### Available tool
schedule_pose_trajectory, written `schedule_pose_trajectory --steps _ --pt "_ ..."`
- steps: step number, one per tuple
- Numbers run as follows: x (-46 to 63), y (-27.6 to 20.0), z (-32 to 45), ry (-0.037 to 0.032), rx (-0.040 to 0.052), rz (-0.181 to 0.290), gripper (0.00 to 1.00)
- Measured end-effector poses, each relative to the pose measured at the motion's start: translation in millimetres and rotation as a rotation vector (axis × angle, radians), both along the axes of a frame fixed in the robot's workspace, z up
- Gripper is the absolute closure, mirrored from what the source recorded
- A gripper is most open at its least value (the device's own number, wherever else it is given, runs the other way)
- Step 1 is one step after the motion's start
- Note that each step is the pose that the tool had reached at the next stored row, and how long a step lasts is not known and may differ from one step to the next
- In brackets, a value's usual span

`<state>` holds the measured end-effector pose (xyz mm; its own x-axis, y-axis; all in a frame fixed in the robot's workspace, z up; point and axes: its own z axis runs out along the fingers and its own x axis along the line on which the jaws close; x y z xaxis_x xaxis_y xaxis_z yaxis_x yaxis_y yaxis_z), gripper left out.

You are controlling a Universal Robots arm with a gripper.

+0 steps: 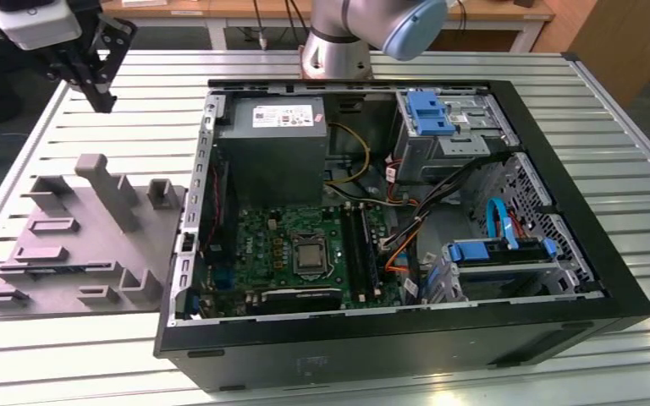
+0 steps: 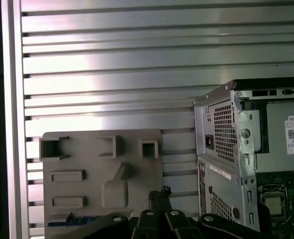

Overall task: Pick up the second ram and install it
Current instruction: 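Reach for the second ram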

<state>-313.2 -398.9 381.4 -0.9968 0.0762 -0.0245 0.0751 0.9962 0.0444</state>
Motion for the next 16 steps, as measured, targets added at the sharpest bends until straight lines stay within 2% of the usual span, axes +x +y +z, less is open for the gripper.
schedule_pose_trajectory --steps 9,16 --pt "-21.7 0.0 -5.0 0.0001 -0.0001 0.0 0.89" --pt "-29.3 -2.5 -8.4 0.0 0.0 0.0 0.89"
